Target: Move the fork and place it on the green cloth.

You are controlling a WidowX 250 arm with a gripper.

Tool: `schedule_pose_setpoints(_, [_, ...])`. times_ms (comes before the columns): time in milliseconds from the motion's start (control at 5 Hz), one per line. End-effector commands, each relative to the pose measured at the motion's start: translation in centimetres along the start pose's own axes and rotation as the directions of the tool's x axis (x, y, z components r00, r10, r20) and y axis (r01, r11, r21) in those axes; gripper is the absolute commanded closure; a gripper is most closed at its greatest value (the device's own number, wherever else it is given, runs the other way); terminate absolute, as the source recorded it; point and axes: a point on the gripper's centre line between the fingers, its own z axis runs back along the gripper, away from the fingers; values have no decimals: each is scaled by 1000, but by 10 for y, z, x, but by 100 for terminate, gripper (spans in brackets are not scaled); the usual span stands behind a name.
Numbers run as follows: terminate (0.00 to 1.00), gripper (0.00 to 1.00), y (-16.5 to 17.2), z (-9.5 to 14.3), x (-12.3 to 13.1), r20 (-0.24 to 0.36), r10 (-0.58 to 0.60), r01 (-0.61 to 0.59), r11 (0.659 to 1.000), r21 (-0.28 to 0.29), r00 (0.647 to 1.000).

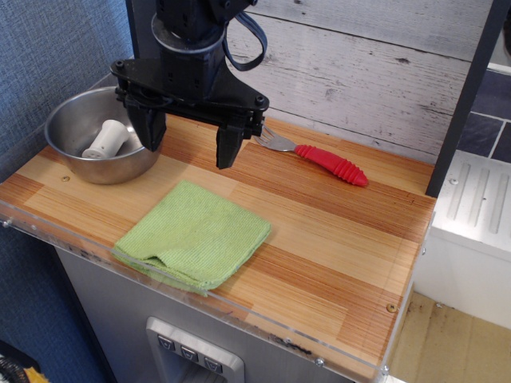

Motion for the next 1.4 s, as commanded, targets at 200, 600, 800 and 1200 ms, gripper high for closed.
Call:
schedule_pose_setpoints(200, [0,0,3,-2,10,18,-104,104,995,1,994])
schedule_pose_setpoints(600, [0,0,-1,-7,36,19,-459,459,888,1,888])
schedule_pose_setpoints(800, [0,0,-5,-18,56,-55,-695,696,718,6,717])
schedule_pose_setpoints(1200, [0,0,-25,-25,76,-69,-961,957,258,130,268])
